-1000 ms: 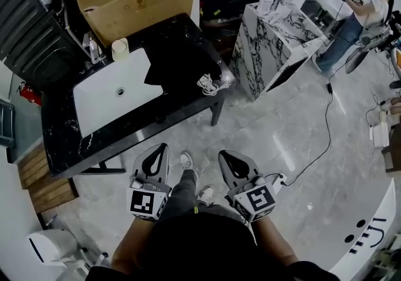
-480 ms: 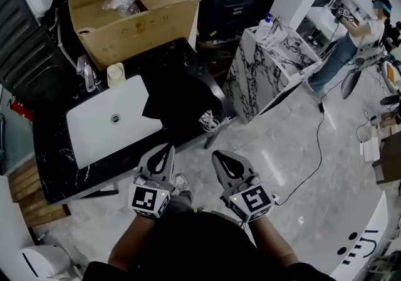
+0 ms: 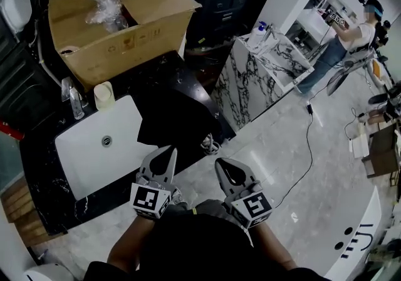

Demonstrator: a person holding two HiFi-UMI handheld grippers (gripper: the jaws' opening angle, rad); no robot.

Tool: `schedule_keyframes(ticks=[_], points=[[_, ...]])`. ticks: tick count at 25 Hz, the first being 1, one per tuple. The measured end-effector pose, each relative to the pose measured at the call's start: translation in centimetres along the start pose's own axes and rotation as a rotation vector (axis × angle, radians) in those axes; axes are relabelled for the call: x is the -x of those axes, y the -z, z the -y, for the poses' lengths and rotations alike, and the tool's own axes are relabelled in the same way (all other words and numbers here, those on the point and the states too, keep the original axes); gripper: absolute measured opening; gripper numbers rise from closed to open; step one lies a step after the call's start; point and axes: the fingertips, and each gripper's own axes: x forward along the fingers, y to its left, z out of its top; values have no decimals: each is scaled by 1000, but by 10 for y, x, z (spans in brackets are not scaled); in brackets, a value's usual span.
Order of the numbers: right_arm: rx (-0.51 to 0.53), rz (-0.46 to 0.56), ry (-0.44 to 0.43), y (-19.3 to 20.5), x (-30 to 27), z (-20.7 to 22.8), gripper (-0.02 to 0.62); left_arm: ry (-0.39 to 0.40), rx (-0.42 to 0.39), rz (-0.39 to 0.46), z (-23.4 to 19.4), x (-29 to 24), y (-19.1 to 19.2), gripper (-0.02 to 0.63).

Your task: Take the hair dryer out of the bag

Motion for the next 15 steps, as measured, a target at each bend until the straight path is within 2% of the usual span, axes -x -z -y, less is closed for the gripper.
schedule_keyframes(ticks=[5, 8, 15], points=[[11, -46, -11, -1, -10, 6, 14, 17, 42, -19, -8, -10, 10, 21], [18, -42, -12, -3, -18, 20, 14, 12, 38, -25, -8, -11, 13, 21], [-7, -8, -62, -6, -43, 52, 14, -62, 22, -78, -9, -7, 27, 23]])
